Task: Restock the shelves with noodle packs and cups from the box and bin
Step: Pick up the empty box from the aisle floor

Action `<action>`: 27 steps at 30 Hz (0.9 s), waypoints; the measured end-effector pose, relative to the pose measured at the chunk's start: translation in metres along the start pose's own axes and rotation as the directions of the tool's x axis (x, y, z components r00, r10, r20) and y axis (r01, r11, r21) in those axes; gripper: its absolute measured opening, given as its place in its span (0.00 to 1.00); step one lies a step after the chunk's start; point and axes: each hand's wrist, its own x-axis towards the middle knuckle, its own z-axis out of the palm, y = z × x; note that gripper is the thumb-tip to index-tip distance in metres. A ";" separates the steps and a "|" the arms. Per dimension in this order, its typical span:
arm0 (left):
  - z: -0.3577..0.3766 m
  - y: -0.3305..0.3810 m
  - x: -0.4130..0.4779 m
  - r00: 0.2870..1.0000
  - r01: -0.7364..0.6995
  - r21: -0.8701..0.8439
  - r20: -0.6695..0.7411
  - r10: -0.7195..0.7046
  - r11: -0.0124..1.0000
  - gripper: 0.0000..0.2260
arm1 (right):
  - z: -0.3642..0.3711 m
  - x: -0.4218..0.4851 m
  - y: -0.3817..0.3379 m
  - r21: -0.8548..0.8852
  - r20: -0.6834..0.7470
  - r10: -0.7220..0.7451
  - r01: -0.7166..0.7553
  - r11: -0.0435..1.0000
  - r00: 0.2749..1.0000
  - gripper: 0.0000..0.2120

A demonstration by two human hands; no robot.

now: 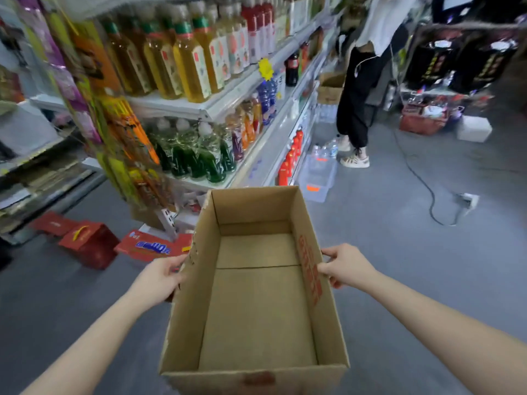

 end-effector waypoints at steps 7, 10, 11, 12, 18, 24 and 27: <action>0.039 0.083 0.068 0.957 -0.232 0.081 0.198 0.212 0.969 0.19 | -0.051 -0.055 0.049 0.120 -0.221 0.182 -0.159 0.980 0.958 0.24; 0.056 0.130 0.093 0.922 -0.332 0.086 0.239 0.304 0.939 0.22 | -0.065 -0.079 0.064 0.194 -0.317 0.277 -0.224 0.955 0.907 0.24; 0.061 0.147 0.099 0.903 -0.376 0.092 0.262 0.341 0.922 0.22 | -0.070 -0.086 0.069 0.212 -0.353 0.305 -0.242 0.947 0.884 0.24; 0.066 0.164 0.103 0.884 -0.399 0.083 0.297 0.360 0.913 0.21 | -0.073 -0.093 0.073 0.226 -0.389 0.331 -0.259 0.939 0.860 0.25; 0.106 0.248 0.140 0.751 -0.576 0.081 0.445 0.488 0.814 0.20 | -0.075 -0.148 0.095 0.375 -0.543 0.478 -0.310 0.873 0.690 0.19; 0.171 0.342 0.102 0.567 -0.717 0.029 0.607 0.557 0.697 0.25 | -0.069 -0.225 0.132 0.505 -0.596 0.623 -0.366 0.781 0.506 0.11; 0.213 0.381 0.074 0.452 -0.781 -0.019 0.673 0.586 0.624 0.26 | -0.072 -0.267 0.157 0.578 -0.605 0.686 -0.371 0.727 0.403 0.12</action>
